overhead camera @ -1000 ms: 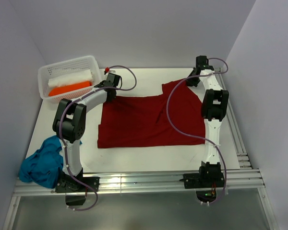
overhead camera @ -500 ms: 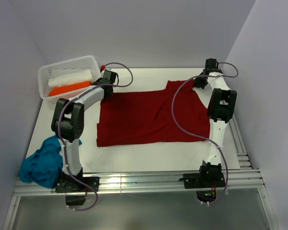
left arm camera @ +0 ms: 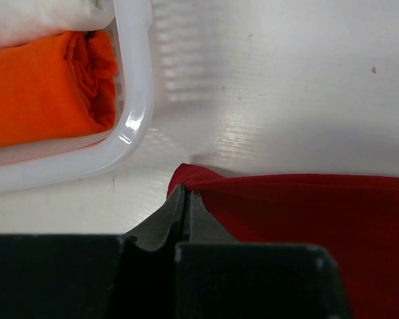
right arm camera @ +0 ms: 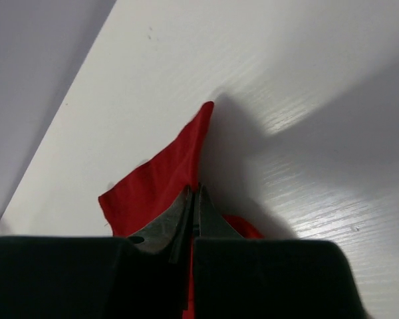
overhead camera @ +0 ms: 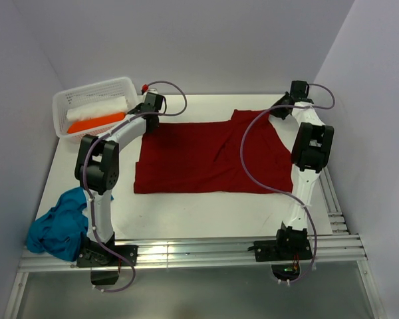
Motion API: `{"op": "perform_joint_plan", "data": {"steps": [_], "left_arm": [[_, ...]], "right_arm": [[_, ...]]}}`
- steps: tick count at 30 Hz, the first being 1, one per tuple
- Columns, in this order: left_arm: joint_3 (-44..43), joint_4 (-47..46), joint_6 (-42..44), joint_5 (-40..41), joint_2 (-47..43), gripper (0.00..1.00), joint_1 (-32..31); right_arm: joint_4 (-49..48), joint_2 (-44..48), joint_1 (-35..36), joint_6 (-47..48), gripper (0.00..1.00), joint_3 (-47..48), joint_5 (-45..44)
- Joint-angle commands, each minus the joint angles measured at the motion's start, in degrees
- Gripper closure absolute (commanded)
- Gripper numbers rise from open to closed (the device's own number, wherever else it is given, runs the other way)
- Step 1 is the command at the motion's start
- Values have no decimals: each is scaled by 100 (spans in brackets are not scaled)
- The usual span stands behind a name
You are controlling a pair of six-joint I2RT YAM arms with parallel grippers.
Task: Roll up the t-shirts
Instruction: Fold the tshirt
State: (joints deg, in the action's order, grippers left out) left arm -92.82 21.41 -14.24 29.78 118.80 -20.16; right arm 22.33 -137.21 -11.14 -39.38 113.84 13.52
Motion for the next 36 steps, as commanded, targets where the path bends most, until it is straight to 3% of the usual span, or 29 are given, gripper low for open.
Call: {"op": "perform_joint_plan", "data": {"steps": [1, 17, 36], "left_arm": [[-44, -14, 123, 124, -33, 100, 39], [185, -146, 281, 485, -59, 99, 39], [378, -673, 730, 89, -120, 100, -102]], "right_arm": [[-519, 546, -11, 87, 100, -38, 177], [-1222, 1916, 6, 290, 100, -1952, -60], [-1381, 2365, -117, 193, 100, -2701, -139]]}}
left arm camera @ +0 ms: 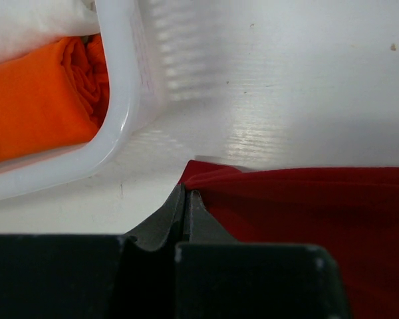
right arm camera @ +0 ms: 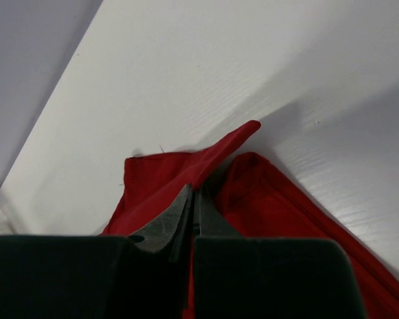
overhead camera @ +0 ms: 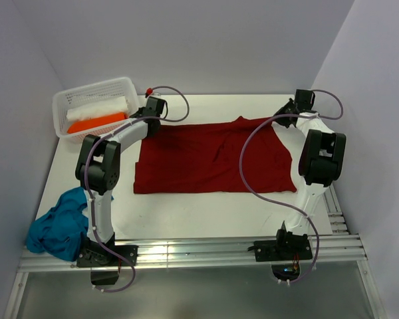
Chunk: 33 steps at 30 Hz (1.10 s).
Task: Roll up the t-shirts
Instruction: Fold the tshirt
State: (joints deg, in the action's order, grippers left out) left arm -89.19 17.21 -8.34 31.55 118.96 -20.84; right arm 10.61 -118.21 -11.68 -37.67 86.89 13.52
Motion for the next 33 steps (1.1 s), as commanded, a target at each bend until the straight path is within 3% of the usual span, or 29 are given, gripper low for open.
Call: {"op": "perform_joint_plan", "data": {"steps": [1, 5, 13, 33], "left_arm": [[50, -288, 148, -88, -162, 99, -52], [129, -359, 139, -184, -232, 100, -69], [112, -359, 140, -263, -224, 99, -69], [656, -315, -220, -105, -750, 100, -69]], "right_arm": [[-217, 483, -62, 14, 100, -40, -148], [-358, 641, -115, -39, 100, -278, -139], [-112, 518, -168, -3, 100, 118, -7], [-314, 1230, -176, -21, 100, -840, -104]]}}
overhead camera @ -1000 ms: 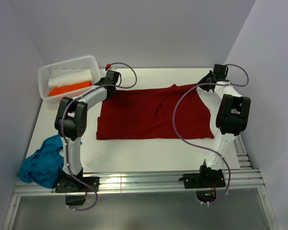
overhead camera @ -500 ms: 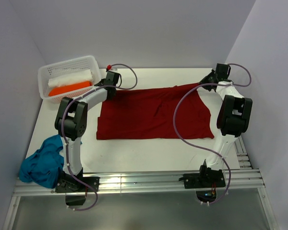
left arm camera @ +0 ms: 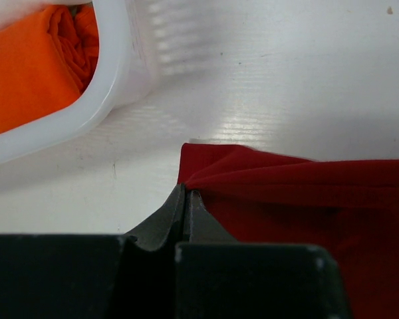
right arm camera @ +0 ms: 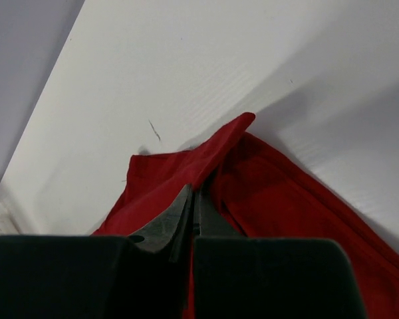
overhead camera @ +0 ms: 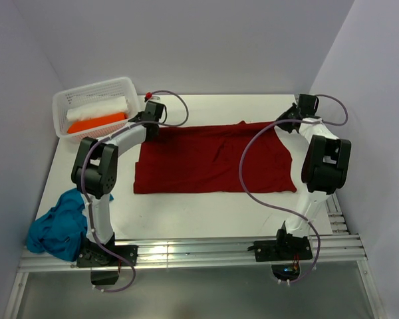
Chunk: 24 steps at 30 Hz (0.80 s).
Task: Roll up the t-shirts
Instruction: Fold the tshirt
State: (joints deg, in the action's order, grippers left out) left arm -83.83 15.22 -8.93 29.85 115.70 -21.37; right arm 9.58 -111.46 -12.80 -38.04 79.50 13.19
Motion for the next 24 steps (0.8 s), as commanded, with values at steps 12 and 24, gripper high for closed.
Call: {"op": "perform_joint_plan", "data": {"steps": [12, 24], "left_arm": [[587, -186, -452, 65, -768, 100, -8], [1079, -169, -759, 136, -1234, 100, 10]], "right_arm": [[-273, 1275, -74, 130, 100, -778, -264], [-387, 1873, -127, 78, 100, -1455, -255]]}}
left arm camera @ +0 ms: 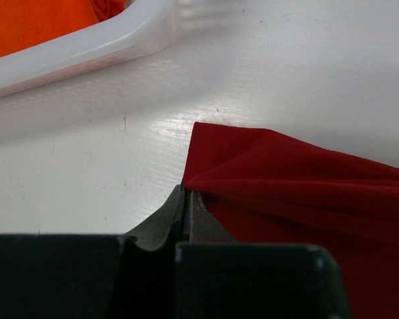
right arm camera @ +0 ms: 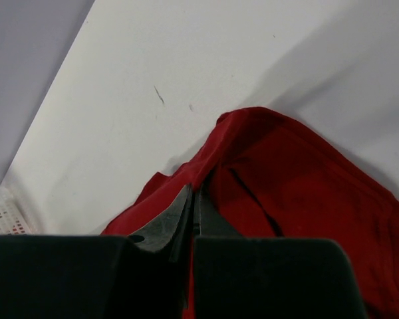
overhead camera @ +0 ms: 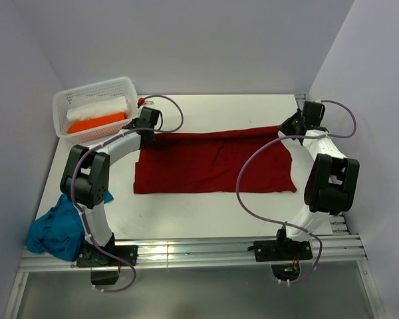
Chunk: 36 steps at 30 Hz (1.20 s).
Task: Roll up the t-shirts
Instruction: Fold the tshirt
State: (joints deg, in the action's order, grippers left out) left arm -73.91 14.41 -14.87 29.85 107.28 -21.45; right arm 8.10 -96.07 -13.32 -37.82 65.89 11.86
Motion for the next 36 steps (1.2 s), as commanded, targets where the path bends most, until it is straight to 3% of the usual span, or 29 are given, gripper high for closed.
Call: {"op": "perform_joint_plan", "data": {"steps": [1, 28, 34, 36], "left_arm": [[122, -88, -191, 127, -419, 100, 18], [1098, 123, -850, 162, -1227, 100, -43], [1098, 447, -1000, 750, -912, 99, -271], [1124, 518, -1131, 935, -788, 99, -394]], "right_arm": [[-230, 370, -65, 64, 100, -120, -140], [-388, 1688, -267, -436, 100, -2045, -781], [-344, 1557, -259, -542, 92, -2291, -694], [-335, 1469, -267, -577, 81, -2352, -667]]}}
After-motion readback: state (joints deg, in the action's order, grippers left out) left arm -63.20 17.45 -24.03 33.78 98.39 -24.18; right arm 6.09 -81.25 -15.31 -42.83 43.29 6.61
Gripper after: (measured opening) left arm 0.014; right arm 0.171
